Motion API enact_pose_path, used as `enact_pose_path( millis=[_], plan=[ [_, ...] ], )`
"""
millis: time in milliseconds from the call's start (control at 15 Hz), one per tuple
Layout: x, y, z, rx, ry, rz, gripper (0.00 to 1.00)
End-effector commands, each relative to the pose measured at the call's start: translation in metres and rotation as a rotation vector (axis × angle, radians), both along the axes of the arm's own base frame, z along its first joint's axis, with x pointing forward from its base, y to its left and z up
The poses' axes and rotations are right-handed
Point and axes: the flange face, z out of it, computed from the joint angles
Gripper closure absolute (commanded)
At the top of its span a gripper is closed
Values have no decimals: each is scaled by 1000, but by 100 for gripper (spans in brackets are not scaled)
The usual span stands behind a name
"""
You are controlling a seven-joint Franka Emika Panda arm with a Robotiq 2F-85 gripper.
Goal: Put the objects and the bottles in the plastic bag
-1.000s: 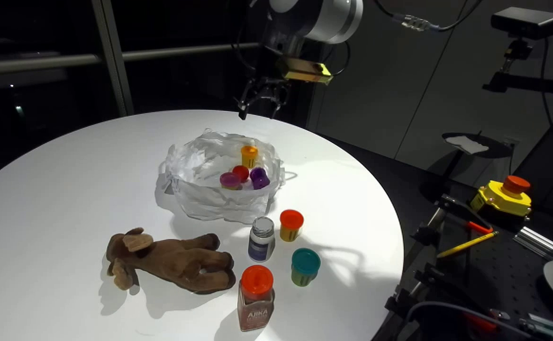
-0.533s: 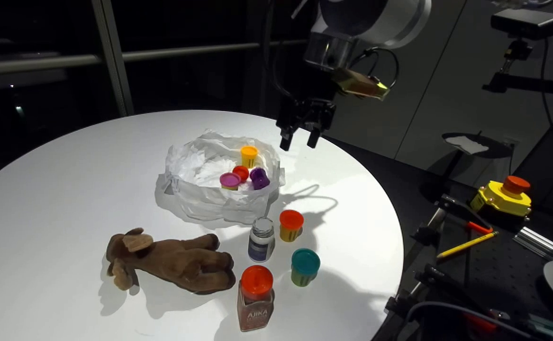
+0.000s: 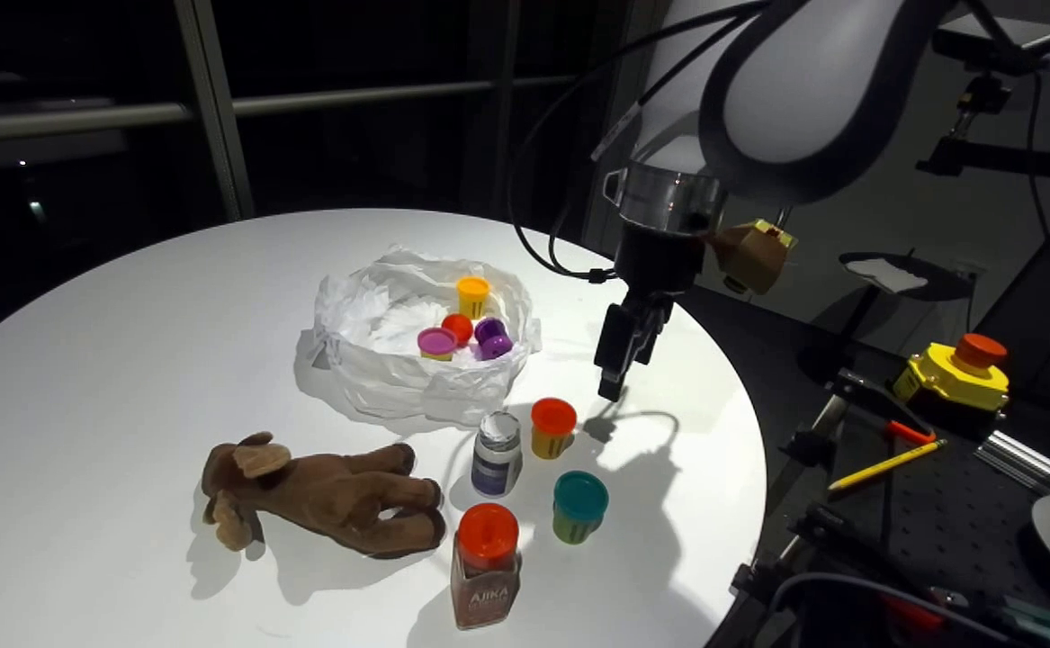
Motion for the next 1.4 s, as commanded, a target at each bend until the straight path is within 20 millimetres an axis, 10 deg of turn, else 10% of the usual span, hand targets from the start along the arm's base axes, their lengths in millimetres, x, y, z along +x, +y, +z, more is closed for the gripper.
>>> enact_pose_path(
  millis=[0, 1333],
  plan=[
    [-11, 15, 3, -8, -115, 84, 0],
    [14, 73, -50, 33, -175, 190, 0]
  ],
)
